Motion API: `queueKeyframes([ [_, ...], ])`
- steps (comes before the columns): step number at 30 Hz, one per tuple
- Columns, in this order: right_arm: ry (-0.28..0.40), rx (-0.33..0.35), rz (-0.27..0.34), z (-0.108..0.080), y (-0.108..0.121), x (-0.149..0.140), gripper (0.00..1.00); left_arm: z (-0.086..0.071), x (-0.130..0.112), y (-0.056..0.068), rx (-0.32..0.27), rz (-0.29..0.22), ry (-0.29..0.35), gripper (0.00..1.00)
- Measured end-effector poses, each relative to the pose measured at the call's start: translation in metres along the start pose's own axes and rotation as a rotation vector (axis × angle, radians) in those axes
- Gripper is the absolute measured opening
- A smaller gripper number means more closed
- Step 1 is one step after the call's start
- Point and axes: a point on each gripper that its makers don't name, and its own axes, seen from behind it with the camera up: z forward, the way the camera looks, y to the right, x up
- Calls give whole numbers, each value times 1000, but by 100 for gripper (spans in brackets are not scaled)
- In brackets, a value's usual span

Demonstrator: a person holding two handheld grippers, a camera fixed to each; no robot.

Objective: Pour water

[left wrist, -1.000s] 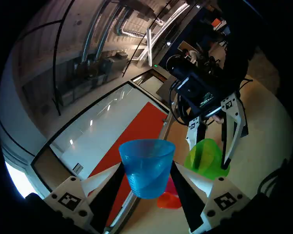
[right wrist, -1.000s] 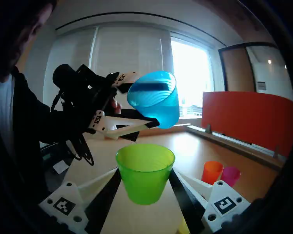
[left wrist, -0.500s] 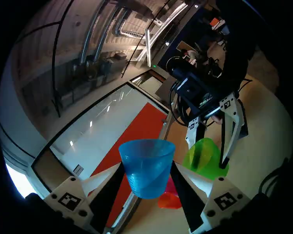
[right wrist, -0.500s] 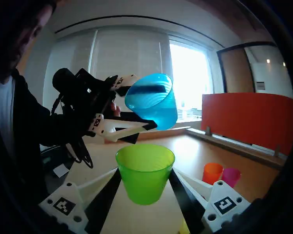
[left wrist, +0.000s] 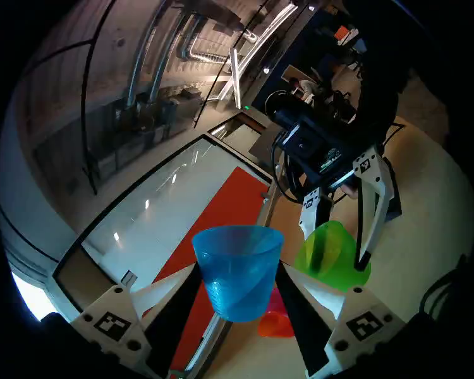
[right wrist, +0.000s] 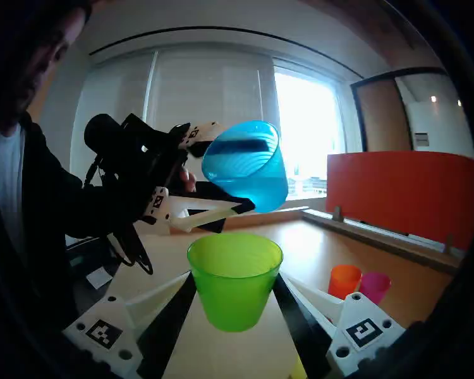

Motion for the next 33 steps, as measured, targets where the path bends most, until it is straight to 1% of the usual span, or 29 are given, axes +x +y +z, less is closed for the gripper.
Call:
queueKeyframes([
  [6, 0, 2, -1, -1, 0, -1, 86, 1, -2, 1, 0, 18, -7, 81],
  [24, -9, 9, -10, -1, -2, 0, 86, 3, -2, 1, 1, 40, -7, 80],
  [33, -11, 13, -14, 0, -5, 2, 86, 2, -1, -1, 5, 54, -4, 81],
])
